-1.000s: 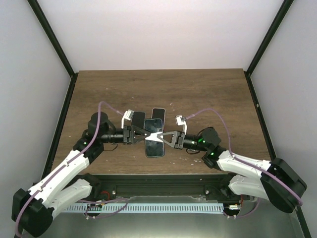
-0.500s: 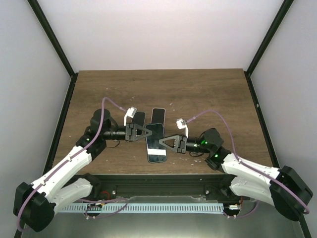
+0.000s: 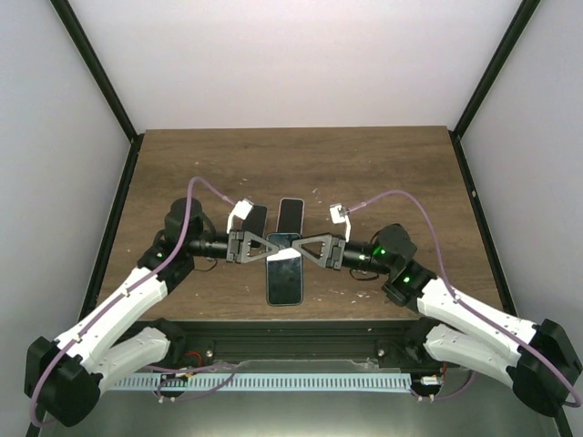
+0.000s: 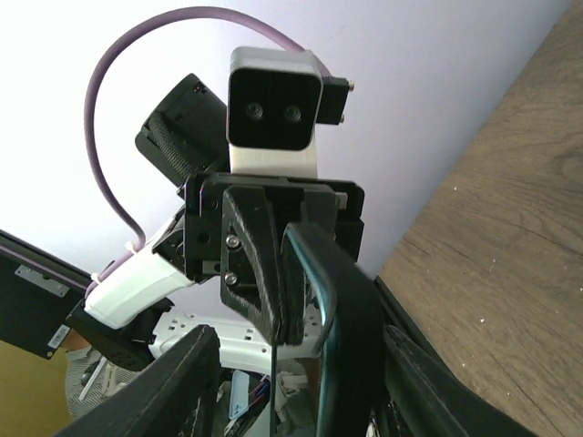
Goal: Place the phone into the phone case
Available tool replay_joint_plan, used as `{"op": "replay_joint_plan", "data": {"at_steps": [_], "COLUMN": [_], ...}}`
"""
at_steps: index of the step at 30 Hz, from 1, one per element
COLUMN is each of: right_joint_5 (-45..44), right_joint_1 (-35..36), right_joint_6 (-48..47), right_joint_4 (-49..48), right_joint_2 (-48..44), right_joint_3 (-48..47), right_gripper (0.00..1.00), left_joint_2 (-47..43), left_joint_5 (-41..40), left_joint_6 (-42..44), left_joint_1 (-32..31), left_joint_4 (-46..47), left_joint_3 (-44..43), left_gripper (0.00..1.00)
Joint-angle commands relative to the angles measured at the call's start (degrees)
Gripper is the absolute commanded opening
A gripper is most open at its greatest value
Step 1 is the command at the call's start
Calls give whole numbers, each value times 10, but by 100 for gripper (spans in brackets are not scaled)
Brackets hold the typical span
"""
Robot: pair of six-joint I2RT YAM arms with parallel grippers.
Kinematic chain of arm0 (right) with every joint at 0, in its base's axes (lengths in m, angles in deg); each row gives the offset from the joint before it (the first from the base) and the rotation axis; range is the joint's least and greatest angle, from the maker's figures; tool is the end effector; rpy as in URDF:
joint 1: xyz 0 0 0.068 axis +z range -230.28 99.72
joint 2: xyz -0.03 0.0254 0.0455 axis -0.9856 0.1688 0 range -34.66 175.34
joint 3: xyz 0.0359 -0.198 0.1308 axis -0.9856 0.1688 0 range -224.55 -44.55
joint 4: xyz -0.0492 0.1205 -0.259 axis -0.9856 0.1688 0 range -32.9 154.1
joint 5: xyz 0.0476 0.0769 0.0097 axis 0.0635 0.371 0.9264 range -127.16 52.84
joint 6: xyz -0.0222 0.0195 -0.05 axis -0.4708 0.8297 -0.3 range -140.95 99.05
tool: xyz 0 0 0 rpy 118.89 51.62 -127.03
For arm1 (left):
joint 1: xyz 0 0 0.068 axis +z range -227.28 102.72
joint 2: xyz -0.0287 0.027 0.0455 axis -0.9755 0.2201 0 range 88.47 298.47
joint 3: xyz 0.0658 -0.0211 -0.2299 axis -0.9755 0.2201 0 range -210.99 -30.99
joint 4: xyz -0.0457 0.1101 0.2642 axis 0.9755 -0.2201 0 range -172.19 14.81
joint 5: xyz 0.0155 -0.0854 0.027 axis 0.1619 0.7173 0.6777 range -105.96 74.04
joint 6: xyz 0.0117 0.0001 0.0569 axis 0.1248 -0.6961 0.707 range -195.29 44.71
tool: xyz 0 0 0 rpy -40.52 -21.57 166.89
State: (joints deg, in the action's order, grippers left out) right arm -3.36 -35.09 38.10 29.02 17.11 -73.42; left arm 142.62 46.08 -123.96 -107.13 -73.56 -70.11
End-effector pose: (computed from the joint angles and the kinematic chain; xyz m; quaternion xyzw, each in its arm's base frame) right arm 0.1687 0.2026 0.2522 -0.1353 0.6665 0.6780 0.2790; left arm 0.2051 -0.1600 0.2647 0.2051 0.7158 -0.6492 0.1554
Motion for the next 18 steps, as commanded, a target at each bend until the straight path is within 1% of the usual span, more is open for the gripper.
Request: {"op": "replay_joint_plan", "data": {"at_steps": [1,2,3,5,6,8,9,10,12,14,15,18], "right_joint_5": [-7,-6,-8,-15,-19,-28,-32,-36,-35,-32,-33,-44], "right_joint_1": [2,2,2,2,2,2,2,2,2,2,3,2], "right_joint_6": [-10,-11,-14,-17,-23,-46,-61,-77,-95,-95,-92,-70], "right_joint_4": [-8,-8,-8,-9,-10,-10,-8,-4,1,10,15,11], "right_joint_2": [15,19,22,20,16,6,2,-2,-3,-4,-4,-9], "right_joint_3": [-37,-40,-44,-48,-50,-53,-53,-54,-53,-51,-51,-44], "right_gripper": [46,45,41,29,22,11,5,1,1,1,1,1], "left_joint_2": [-3,-2,0,2,3,10,15,19,26,27,25,12], "left_joint_5": [40,43,44,35,26,1,-4,-10,-17,-15,-13,-18], "left_joint_6": [21,23,26,32,38,80,93,99,110,105,97,62], "left_joint_1": [1,1,1,1,1,1,1,1,1,1,1,1], "left_joint_4": [14,14,14,6,-9,-80,-101,-116,-134,-131,-124,-94], "left_joint_3": [-3,-1,1,3,-1,-18,-24,-28,-33,-34,-34,-23], "left_gripper": [0,0,0,0,0,0,0,0,0,0,3,23]}}
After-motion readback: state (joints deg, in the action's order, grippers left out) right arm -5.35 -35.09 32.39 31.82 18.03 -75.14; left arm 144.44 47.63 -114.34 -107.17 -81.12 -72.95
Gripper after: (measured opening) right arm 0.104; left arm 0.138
